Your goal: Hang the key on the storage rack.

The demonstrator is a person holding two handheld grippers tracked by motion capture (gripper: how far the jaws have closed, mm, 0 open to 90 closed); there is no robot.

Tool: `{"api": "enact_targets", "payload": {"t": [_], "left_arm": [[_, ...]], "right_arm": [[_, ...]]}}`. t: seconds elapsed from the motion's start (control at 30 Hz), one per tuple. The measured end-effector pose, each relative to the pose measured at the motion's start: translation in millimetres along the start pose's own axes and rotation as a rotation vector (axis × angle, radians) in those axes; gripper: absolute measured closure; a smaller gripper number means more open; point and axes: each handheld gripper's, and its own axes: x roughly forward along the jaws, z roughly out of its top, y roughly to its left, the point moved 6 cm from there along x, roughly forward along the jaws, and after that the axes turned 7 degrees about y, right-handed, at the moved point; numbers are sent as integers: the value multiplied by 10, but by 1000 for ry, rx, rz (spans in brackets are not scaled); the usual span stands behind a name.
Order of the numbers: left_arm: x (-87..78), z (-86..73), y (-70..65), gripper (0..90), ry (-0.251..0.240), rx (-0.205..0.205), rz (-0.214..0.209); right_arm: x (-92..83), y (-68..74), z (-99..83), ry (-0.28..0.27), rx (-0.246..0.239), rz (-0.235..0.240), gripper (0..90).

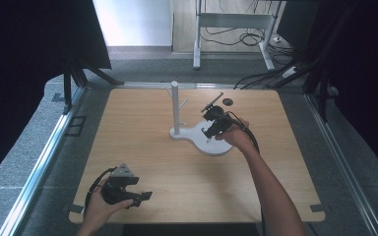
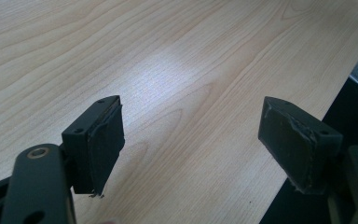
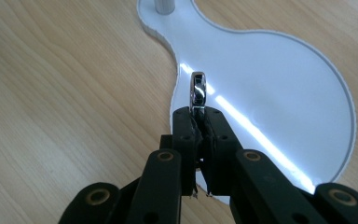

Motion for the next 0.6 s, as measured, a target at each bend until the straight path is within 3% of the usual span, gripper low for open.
{"api": "enact_targets", "payload": {"t": [0.6], "left_arm": [[-26, 0, 4, 229, -12, -2, -17]], "right_arm": [[-154, -158, 436, -33, 24, -13, 845]]}}
